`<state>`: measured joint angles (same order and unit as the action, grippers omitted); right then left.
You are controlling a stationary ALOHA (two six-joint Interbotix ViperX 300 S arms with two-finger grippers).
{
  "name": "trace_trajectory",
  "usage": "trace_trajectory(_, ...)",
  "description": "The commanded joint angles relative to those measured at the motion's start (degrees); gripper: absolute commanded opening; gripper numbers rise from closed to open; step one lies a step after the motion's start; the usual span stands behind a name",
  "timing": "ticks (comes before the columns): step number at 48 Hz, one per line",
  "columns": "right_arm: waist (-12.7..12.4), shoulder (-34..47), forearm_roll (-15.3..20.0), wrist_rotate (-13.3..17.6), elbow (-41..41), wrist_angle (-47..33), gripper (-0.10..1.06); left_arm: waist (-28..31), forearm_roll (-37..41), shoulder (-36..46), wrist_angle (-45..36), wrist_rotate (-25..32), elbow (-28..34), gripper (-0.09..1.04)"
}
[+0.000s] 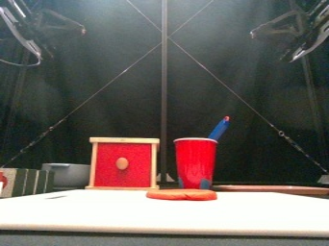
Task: Get the cutter from the drawer then cut the dough then place the extra dough in the bowl
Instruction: Open the drawer
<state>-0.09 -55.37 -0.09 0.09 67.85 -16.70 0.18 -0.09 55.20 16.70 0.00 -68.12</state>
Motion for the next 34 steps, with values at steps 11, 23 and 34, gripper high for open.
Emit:
trace_trajectory(11,-5.5,9.1,-3.3,0.1,1.7,-1.1,0.01,-1.2,-5.7,-8.0,7.9,-0.7,-3.8,0.02)
trace_trajectory(23,-8.3,23.9,-12.4,-0.7,-7.3,-10.6,0.01,-4.5,-17.0,-18.5,22.0,-0.7,-6.8,0.03)
trace_trajectory(34,-14.7,42.0,-18.8,-0.6,-20.8,-14.2,0.01,-8.6,-28.9,-27.5,30.1,-1.8,-3.6,0.05)
